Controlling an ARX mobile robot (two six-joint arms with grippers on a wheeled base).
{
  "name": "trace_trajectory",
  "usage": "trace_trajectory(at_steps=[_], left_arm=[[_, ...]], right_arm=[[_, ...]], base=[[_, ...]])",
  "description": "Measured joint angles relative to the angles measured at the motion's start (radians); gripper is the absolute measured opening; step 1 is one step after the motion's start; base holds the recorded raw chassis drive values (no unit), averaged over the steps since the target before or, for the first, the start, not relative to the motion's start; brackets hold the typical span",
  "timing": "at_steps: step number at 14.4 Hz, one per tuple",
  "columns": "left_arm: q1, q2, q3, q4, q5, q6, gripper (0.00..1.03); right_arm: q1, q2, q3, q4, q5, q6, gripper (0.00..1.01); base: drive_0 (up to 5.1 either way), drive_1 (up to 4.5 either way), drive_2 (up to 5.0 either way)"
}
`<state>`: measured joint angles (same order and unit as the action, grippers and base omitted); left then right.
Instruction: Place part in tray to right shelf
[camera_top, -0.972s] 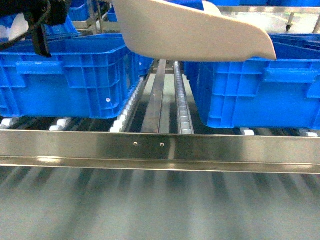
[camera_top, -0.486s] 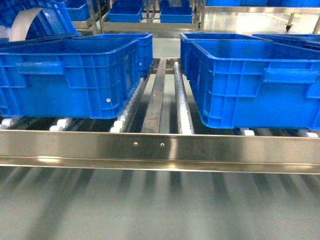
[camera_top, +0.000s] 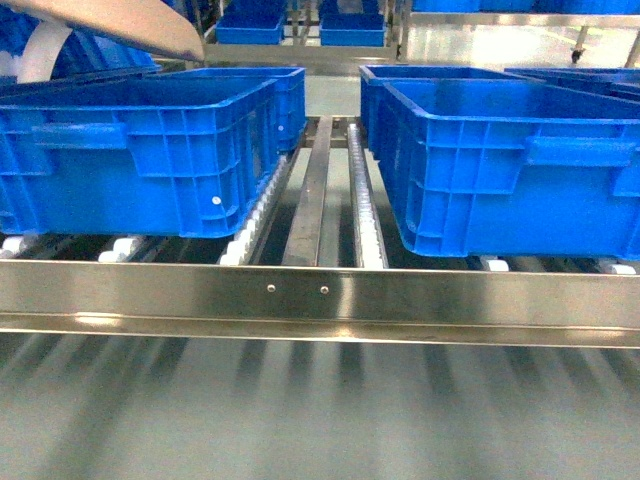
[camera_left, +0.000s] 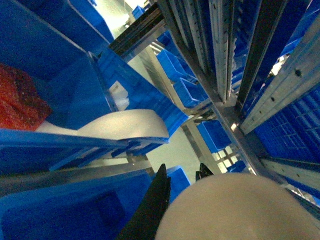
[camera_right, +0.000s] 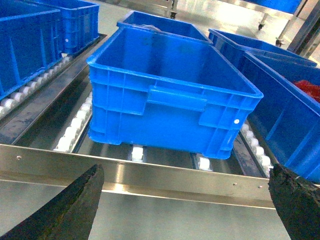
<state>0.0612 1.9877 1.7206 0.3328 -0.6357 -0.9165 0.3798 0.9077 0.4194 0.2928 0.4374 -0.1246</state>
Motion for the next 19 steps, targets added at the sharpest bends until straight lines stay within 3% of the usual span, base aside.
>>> trace_trajectory(at_steps=[2,4,6,7,8,9,10,11,12,13,14,16,19], left_arm=[[0.007,-0.014,-0.001,0.005,0.005,0.009,0.12],[0.009,-0.065,-0.091,0.029,0.031,0.006,0.12],[-0.004,-0.237,-0.303,0.045,0.077,0.011,0.12],[-0.019,-0.417,-0.476,0.064,0.115,0.045,0.12],[-0.041,-0.627,-0.643,0.049,0.184,0.092,0.12],[-0.092,-0.899,-0.826,-0.040,0.211,0.165,0.12],[-0.106,-1.019,-0.907,-0.058,0.228,0.207,0.12],[-0.060,-1.042,-0.903,-0.124,0.393,0.348,0.12],[-0.046,-1.074,-0.998,-0.093,0.524,0.542,0.12],[-0.060,-1.100,-1.118,-0.082,0.624,0.701,0.12],[-0.073,-1.123,-1.196,-0.056,0.649,0.786,0.12],[-0.057,-1.226,-1.302,0.029,0.628,0.876,0.12],[-0.063,-1.296,-1.439,0.054,0.636,0.898,0.12]], right_arm=[[0.000,0.000,0.000,0.000,0.000,0.000,0.98],[0.000,0.000,0.000,0.000,0.000,0.000,0.98],[0.000,0.000,0.000,0.000,0.000,0.000,0.98],[0.000,0.000,0.000,0.000,0.000,0.000,0.98],[0.000,0.000,0.000,0.000,0.000,0.000,0.98],[-0.003,0.001,-0.011,0.051,-0.013,0.007,0.96],[-0.042,-0.024,-0.085,0.232,-0.099,0.059,0.82],[-0.084,-0.080,-0.150,0.268,-0.137,0.086,0.69],[-0.124,-0.121,-0.192,0.262,-0.166,0.102,0.56],[-0.150,-0.152,-0.222,0.254,-0.204,0.106,0.43],[-0.170,-0.187,-0.245,0.246,-0.230,0.108,0.32],[-0.226,-0.270,-0.293,0.213,-0.278,0.110,0.03],[-0.268,-0.356,-0.333,0.168,-0.319,0.114,0.02]], base=[[0.0,0.00,0.0],[0.0,0.00,0.0],[0.0,0.00,0.0],[0.0,0.00,0.0],[0.0,0.00,0.0],[0.0,0.00,0.0],[0.0,0.00,0.0],[0.0,0.00,0.0],[0.0,0.00,0.0],[0.0,0.00,0.0],[0.0,0.00,0.0],[0.0,0.00,0.0],[0.0,0.00,0.0]])
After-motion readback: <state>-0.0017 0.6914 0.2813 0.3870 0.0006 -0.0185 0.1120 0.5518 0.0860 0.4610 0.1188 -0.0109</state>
